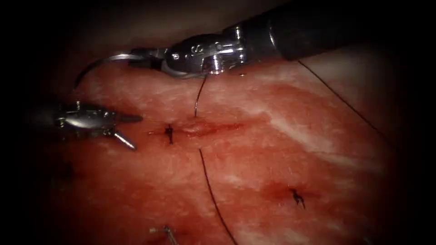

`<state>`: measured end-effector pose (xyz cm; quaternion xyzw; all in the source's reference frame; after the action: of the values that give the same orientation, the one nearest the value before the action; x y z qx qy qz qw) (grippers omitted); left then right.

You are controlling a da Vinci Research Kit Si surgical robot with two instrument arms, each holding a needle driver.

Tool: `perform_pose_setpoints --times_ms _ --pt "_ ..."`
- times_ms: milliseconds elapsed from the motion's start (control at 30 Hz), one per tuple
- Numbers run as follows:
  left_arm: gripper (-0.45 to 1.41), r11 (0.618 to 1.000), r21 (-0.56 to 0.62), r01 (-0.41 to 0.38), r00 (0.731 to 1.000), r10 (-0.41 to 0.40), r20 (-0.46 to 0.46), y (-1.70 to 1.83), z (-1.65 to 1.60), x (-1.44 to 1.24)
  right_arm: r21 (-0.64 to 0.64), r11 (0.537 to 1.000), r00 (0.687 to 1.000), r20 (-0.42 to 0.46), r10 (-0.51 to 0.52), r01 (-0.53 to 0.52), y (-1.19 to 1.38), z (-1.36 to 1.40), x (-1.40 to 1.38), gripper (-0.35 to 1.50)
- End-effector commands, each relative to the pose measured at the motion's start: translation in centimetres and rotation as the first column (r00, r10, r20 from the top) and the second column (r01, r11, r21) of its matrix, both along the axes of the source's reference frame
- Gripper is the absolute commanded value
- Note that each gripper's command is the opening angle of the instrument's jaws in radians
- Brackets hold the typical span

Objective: Wound Closure

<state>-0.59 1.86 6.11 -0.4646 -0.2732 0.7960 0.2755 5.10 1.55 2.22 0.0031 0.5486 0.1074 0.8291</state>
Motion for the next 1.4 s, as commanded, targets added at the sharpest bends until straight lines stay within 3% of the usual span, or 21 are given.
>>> perform_pose_setpoints --times_ms 33,200,233,367,467,600,900,933,1067,1100,1267,1400 --pt "0.56 1.0 0.002 -0.006 1.0 0.006 -0.008 -0.08 0.04 -0.06 -0.002 1.0 1.0 0.006 0.009 -0.009 0.07 0.13 0.15 -0.35" --pt "0.59 0.999 -0.023 -0.041 0.997 0.039 -0.06 -0.21 -0.12 -0.14 -0.009 0.999 0.999 0.024 0.035 -0.035 0.3 0.45 0.42 -0.35" --pt "0.59 0.999 -0.03 -0.042 0.997 0.039 -0.066 -0.24 -0.22 -0.19 -0.014 0.999 0.998 0.04 0.043 -0.042 0.36 0.62 0.57 -0.23" --pt "0.61 0.997 -0.056 -0.048 0.997 0.044 -0.07 -0.3 -0.39 -0.26 -0.021 0.999 0.997 0.074 0.026 -0.024 0.4 0.92 0.77 1.04" --pt "0.61 0.997 -0.065 -0.052 0.996 0.047 -0.072 -0.32 -0.52 -0.27 -0.005 0.999 0.996 0.078 0.046 -0.046 0.46 0.99 0.76 1.31" --pt "0.61 0.995 -0.079 -0.057 0.996 0.051 -0.074 -0.33 -0.66 -0.31 0.001 0.998 0.996 0.075 0.055 -0.055 0.54 0.91 0.56 1.31" --pt "0.59 0.99 -0.118 -0.075 0.995 0.067 -0.07 -0.39 -1.01 -0.53 0.003 0.983 0.982 0.05 0.181 -0.181 0.87 0.37 -0.44 1.31" --pt "0.53 0.985 -0.16 -0.066 0.997 0.059 -0.051 -0.36 -1.12 -0.6 0.003 0.979 0.979 0.035 0.202 -0.202 0.86 0.25 -0.69 1.31" --pt "0.47 0.975 -0.22 -0.02 1.0 0.018 -0.01 -0.24 -1.29 -0.78 -0.002 0.974 0.973 0.035 0.226 -0.226 0.69 0.04 -1.23 1.31" --pt "0.47 0.968 -0.25 -0.008 1.0 0.008 0.0 -0.18 -1.35 -0.91 -0.008 0.973 0.972 0.044 0.232 -0.232 0.58 -0.02 -1.45 1.31" --pt "0.47 0.945 -0.326 -0.014 1.0 0.01 -0.016 -0.12 -1.37 -1.36 -0.046 0.961 0.959 0.064 0.275 -0.272 0.22 -0.1 -2.01 1.3" --pt "0.49 0.922 -0.381 -0.069 0.998 0.06 -0.036 -0.19 -1.37 -1.51 -0.064 0.957 0.953 0.09 0.289 -0.284 0.09 -0.03 -2.17 1.3"
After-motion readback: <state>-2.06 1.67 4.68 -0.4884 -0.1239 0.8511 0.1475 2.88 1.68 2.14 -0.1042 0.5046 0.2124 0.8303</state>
